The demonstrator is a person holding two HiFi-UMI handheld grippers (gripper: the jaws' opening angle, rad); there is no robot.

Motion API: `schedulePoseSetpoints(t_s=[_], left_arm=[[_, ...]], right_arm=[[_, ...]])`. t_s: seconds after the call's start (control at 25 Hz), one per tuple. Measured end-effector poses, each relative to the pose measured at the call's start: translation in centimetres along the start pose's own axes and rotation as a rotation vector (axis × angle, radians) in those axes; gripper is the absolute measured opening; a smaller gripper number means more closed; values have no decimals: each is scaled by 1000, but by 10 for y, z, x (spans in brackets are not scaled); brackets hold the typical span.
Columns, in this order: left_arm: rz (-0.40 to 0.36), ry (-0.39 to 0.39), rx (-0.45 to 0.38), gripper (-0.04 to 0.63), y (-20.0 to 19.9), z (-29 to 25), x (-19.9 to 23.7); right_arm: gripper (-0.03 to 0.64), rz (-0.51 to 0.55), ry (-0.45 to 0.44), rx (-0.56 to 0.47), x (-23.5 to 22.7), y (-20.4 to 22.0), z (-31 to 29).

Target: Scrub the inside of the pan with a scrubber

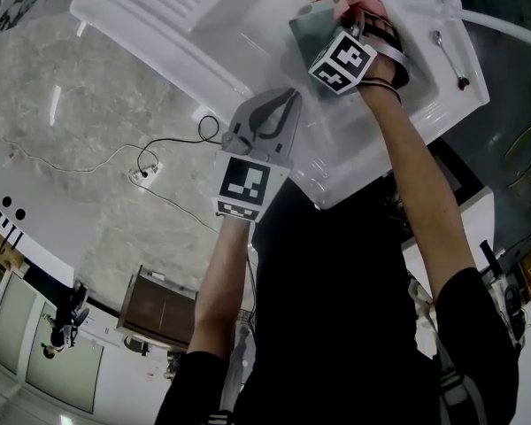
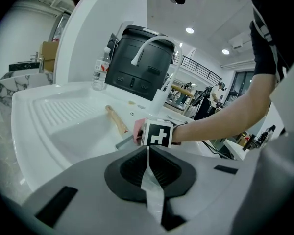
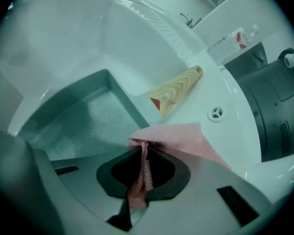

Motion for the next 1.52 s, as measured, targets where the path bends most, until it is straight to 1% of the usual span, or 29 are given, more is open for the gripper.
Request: schedulePoseSetpoints(t_s=[0.12,0.36,0.48,0.64,0.72,0.8,0.92,1.16,1.32,1.52], left_arm=[[-15,6,-3,40,1,1,-1],[-14,19,-17,40,0,4,-2],[-23,20,-20,40,-1,4,-3],[-38,19,-14,40,-1,2,-4],[-38,20,-14,40,-1,2,-5],[-37,20,-16,40,0,2,-5],[-38,18,-20,40,-1,2,-4],[-19,21,-31,40,-2,4,-2],[-26,17,-28,38,-1,3,-2],[-34,9,-26,40,0,3,-3]], right_arm=[[44,-35,-67,-26,4,-9,2],[44,-46,-145,-84,17,-30,16],[44,-92,-219,-145,27,-45,24],[44,-179,-343,-253,39,-63,34],[44,-185,-364,-284,42,-67,36],[44,-149,-358,-302,45,-68,38],[44,-58,-369,-341,53,-69,42],[44,111,-462,-369,77,-53,51],[44,242,-510,-367,98,-37,56],[44,402,-574,-330,124,-15,64]])
Point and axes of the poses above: the fingertips, and each gripper's own axes: z backward along the fingers, x to its left, y out of its underside, the point moved 2 cm from there along z, backward along the fingers, and after that the axes turned 11 degrees about x, right-handed, at the moved point
